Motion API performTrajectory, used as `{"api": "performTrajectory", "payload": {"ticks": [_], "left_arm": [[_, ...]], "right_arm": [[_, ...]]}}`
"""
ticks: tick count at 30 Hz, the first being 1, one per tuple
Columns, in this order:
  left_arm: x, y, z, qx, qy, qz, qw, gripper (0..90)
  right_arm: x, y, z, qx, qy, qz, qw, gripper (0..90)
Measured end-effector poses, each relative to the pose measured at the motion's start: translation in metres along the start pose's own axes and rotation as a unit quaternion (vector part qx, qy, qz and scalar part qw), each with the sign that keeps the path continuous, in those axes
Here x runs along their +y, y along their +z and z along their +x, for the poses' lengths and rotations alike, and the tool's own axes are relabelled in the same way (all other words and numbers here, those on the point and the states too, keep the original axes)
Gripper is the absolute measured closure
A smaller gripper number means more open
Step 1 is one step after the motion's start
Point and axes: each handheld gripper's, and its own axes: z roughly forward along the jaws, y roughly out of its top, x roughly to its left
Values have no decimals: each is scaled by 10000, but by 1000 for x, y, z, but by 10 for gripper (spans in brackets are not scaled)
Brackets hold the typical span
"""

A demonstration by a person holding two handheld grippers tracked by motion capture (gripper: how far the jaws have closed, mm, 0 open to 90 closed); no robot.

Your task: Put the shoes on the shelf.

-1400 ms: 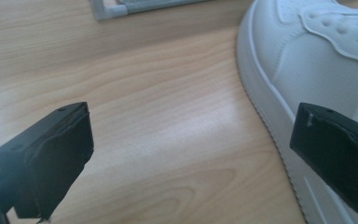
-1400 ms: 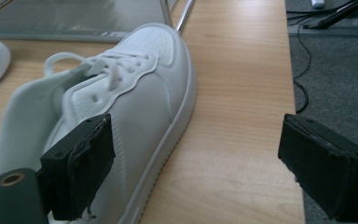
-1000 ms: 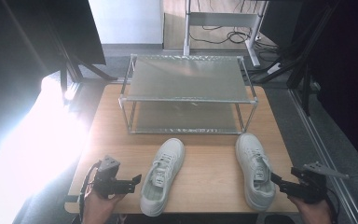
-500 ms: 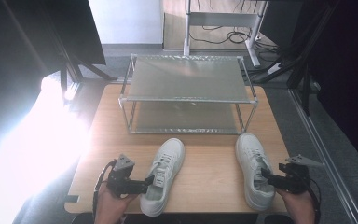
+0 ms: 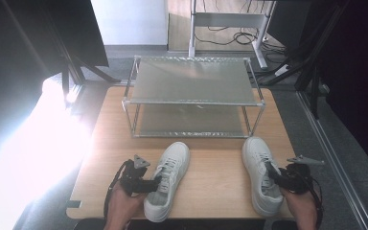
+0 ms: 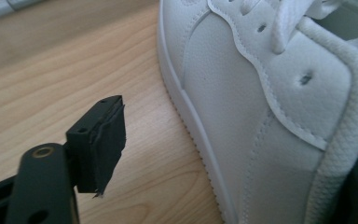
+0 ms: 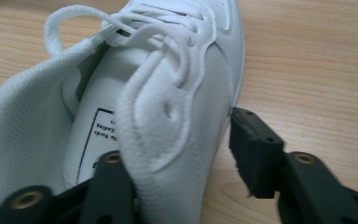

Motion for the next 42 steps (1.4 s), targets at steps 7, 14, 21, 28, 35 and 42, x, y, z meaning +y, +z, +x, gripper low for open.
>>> {"api": "performTrajectory", "payload": {"ticks": [7,14,21,28,35,42], "left_arm": [[4,1,-4,-505,-41,190,9985,617],[1,-1,0,-345,-30,189,9992,763],[-7,-4,18,-681,-335,-15,9971,816],[-15,-4,34,-1098,-725,-285,9909,824],[-18,-5,41,-1207,-1242,-595,9831,830],[-20,-13,41,-1325,-1676,-1156,9701,829]], "right_arm": [[1,0,1,-84,11,68,9999,767],[-1,-3,-15,147,293,74,9994,825],[2,-3,-21,365,345,103,9987,826],[4,-1,-30,1035,742,-38,9919,833],[11,6,-20,1616,1186,-350,9791,832],[20,9,2,1977,1307,-572,9698,830]]}}
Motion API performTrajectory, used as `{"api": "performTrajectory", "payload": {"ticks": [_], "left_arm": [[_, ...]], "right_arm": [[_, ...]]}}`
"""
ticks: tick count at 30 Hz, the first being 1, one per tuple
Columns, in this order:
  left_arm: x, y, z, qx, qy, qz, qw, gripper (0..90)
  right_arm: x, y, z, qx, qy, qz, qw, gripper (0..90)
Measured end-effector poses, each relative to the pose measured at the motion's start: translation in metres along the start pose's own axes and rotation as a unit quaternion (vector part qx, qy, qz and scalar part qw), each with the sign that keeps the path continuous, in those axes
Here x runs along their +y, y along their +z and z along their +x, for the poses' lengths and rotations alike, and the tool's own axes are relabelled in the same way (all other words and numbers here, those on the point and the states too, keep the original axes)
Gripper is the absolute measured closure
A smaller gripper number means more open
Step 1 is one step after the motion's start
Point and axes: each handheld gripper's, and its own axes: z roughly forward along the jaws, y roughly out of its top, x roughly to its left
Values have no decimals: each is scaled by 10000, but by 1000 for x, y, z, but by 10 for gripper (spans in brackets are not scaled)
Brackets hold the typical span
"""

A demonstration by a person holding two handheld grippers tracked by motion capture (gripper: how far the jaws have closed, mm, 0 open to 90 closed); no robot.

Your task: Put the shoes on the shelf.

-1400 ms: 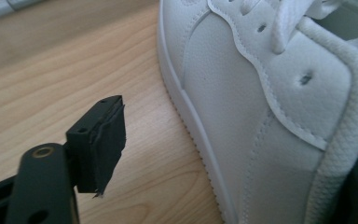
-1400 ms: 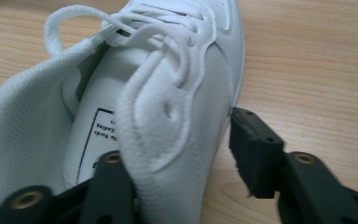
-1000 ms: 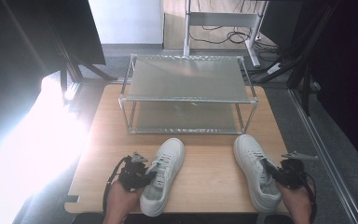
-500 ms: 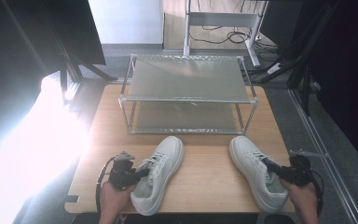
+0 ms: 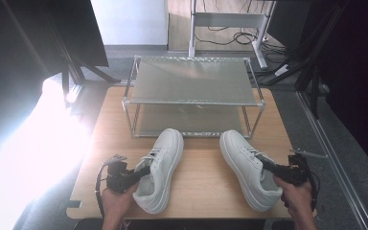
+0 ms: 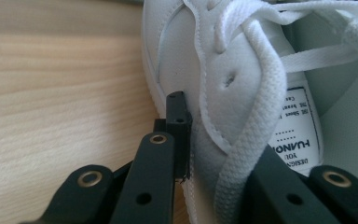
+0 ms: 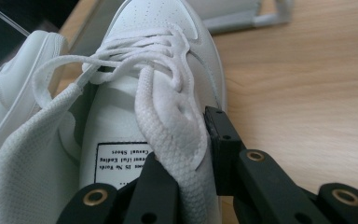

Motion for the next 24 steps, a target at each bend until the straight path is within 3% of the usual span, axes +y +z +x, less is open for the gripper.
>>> {"api": "performTrajectory", "payload": {"ticks": [3,8,12,16,24], "left_arm": [[2,-3,-3,-230,-121,-173,9995,829],[5,-2,-10,-229,-130,-213,9994,829],[8,-1,-16,-182,-142,-268,9994,829],[10,-2,-21,-316,-225,-387,9985,829],[13,-9,-31,-507,-359,-722,9955,829]], "right_arm": [[1,3,7,214,100,-102,9997,829],[5,7,15,503,232,-189,9983,823],[8,10,26,531,176,-262,9981,821],[11,13,32,643,240,-333,9971,822],[17,16,45,919,596,-516,9926,822]]}}
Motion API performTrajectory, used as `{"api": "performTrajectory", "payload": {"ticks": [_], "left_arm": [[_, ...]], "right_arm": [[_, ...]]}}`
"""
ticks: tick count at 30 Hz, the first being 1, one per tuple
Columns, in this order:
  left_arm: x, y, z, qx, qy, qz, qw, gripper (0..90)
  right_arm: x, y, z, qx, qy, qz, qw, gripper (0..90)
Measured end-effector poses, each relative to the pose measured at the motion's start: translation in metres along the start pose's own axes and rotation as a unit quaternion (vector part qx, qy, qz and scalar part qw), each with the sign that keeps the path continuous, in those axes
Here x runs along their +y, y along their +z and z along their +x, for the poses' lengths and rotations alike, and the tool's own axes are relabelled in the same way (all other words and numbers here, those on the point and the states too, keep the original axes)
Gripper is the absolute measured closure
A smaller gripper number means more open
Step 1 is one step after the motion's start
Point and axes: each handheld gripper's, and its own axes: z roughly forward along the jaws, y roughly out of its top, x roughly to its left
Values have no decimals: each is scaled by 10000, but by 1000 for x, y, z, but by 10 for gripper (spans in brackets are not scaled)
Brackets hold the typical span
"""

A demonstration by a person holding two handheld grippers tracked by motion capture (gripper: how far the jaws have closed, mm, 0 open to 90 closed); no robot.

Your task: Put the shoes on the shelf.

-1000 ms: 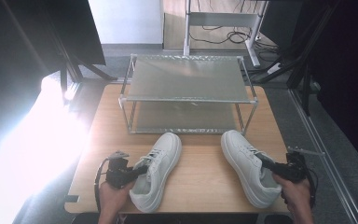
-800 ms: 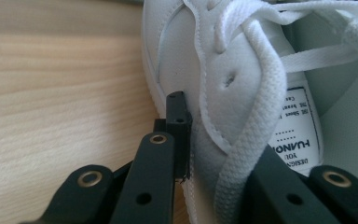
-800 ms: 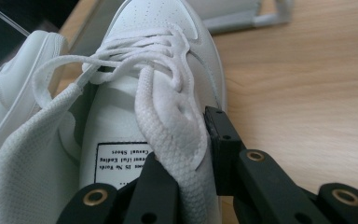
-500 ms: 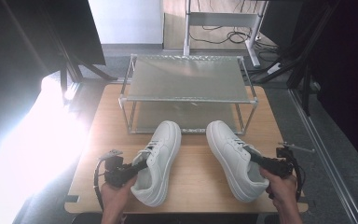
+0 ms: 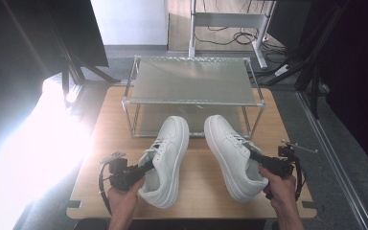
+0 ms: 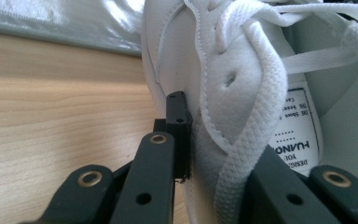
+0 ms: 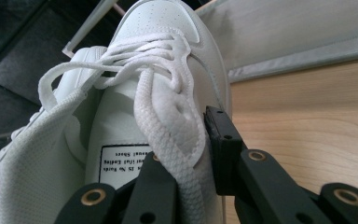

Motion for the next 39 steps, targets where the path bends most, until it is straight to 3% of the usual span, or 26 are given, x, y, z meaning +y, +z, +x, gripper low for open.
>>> {"api": "performTrajectory", "payload": {"ticks": [8,20,30,39], "left_arm": [[5,-2,-8,-35,16,-136,9999,829],[23,-7,-23,-222,-26,-409,9989,829],[48,0,-34,-251,-61,-688,9973,828],[82,7,-37,-309,-207,-849,9957,828]], "right_arm": [[2,-1,10,200,99,-110,9997,821],[15,-9,41,515,52,-365,9980,817],[37,3,55,377,90,-651,9971,815],[61,11,67,285,131,-880,9956,816]]}}
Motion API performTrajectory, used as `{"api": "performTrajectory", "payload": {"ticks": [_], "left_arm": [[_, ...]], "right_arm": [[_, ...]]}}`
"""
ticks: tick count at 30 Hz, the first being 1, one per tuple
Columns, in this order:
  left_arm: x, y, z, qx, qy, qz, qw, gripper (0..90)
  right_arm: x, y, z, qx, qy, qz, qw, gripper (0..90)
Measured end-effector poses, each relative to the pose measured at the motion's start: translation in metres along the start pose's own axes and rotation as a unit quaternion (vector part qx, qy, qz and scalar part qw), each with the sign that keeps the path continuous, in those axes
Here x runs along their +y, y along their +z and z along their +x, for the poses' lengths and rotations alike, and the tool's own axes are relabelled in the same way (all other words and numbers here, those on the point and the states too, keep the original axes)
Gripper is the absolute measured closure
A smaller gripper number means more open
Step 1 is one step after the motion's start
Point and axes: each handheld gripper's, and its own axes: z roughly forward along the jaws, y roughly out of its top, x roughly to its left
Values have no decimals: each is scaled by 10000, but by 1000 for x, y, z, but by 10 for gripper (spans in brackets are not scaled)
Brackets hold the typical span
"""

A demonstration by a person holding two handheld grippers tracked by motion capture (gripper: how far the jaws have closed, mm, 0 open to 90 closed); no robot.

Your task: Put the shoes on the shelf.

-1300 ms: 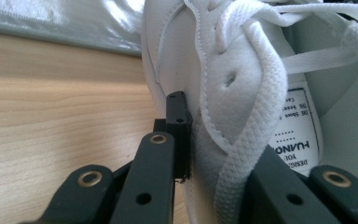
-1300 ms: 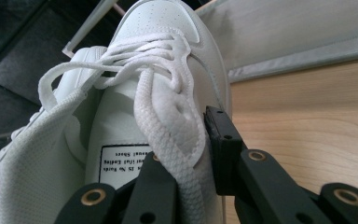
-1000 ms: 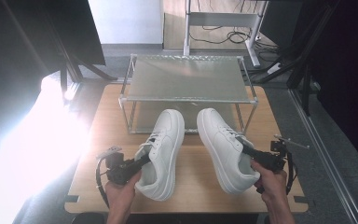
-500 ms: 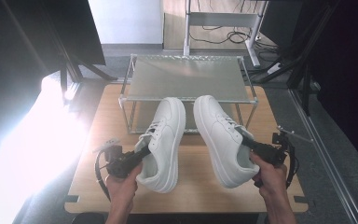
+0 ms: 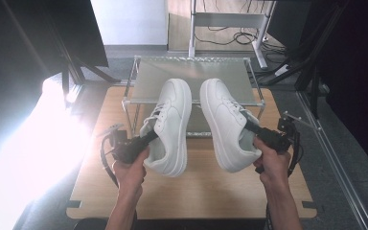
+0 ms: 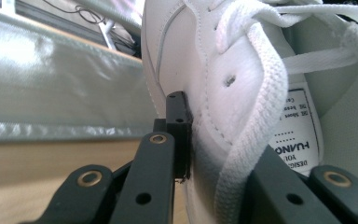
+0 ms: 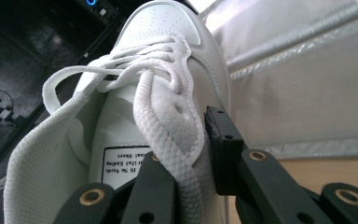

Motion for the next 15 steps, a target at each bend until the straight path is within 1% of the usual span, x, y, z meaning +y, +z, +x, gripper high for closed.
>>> {"api": "performTrajectory", "payload": {"ticks": [2,3,4,5,6,9,10,11,15], "left_arm": [[9,3,0,1,-4,-20,10000,828],[13,5,0,15,-51,-31,10000,828],[22,10,0,51,-94,-47,9999,828],[22,10,0,51,-94,-47,9999,828],[29,16,0,75,-151,-57,9998,828],[40,26,0,152,-211,-44,9997,827],[40,26,0,152,-211,-44,9997,828],[46,32,-1,210,-210,-37,9996,828],[60,42,-2,307,-220,-24,9993,827]], "right_arm": [[5,4,3,-43,-19,-32,10000,816],[9,8,5,-73,-7,-45,10000,816],[11,11,6,-83,-7,-60,9999,816],[14,14,7,-93,2,-70,9999,815],[16,16,8,-109,12,-79,9999,816],[22,25,11,-172,11,-118,9998,815],[25,28,12,-193,22,-128,9997,814],[27,31,13,-204,14,-133,9997,814],[35,44,16,-247,53,-176,9995,815]]}}
